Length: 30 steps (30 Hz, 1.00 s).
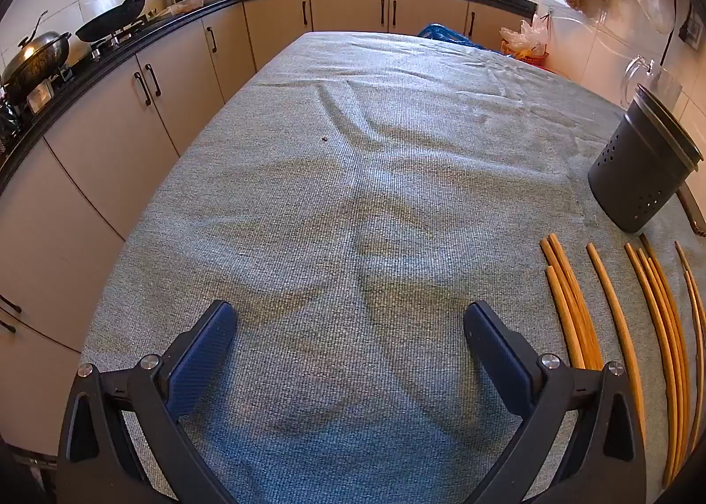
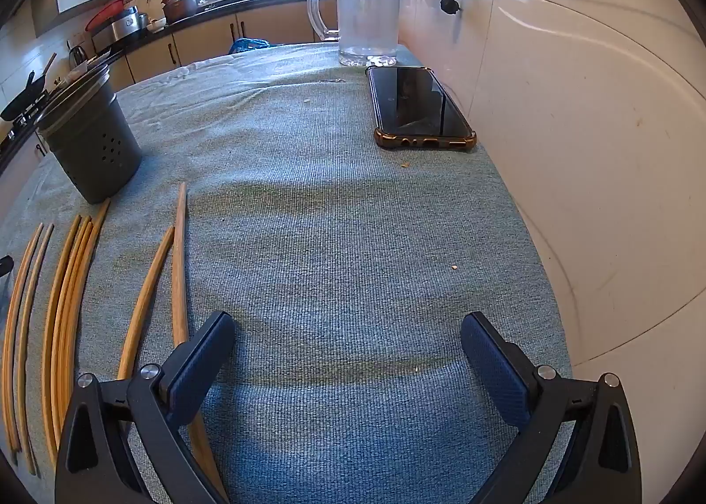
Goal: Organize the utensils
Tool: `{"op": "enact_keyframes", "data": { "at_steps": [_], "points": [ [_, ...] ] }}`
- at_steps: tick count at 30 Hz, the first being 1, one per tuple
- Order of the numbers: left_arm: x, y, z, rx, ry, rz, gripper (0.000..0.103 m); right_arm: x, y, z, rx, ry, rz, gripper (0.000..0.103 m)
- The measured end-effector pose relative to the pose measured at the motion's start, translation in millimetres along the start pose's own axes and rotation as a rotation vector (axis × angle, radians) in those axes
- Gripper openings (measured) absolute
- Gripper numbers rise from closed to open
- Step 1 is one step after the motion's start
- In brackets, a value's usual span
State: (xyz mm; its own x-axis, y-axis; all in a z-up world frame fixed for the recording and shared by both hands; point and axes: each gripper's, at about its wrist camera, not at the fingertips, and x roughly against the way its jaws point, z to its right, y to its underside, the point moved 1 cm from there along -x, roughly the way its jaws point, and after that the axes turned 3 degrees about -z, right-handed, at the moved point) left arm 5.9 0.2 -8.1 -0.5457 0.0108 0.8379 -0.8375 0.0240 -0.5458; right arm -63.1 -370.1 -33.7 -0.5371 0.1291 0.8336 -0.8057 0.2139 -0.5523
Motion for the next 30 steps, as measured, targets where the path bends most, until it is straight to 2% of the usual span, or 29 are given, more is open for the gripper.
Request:
{"op": "enact_keyframes", "data": {
  "at_steps": [6,10,12,15,21,29,30],
  "points": [
    [3,4,-6,0.018,-0.011,-0.007,0.103,1,0,-2,-0.005,0.008,-0.017,0.103],
    [18,15,-16,0.053,-0.027,-0.014,0.103,6,3,-8,-0.004,0.01,-0.03,0.103],
    [40,23,-12,0.033,-0.049,0.014,0.103,6,2,-9,-0.01,0.024,-0.03,0.103],
    [75,36,-6,0.024,-0.084,0.085,0.103,21,19,4,-0.04,0.028,-0.015,0.102],
    [136,49,10,-0.002,-0.045,0.188,0.103,80,50,5,-0.06,0.061,0.118,0.102],
    [199,72,24,-0.023,0.011,0.291,0.103,155,80,-26,-0.075,0.017,0.307,0.102],
    [194,76,38,-0.029,0.009,0.295,0.103,161,82,-29,-0.079,0.014,0.326,0.102]
  ]
}}
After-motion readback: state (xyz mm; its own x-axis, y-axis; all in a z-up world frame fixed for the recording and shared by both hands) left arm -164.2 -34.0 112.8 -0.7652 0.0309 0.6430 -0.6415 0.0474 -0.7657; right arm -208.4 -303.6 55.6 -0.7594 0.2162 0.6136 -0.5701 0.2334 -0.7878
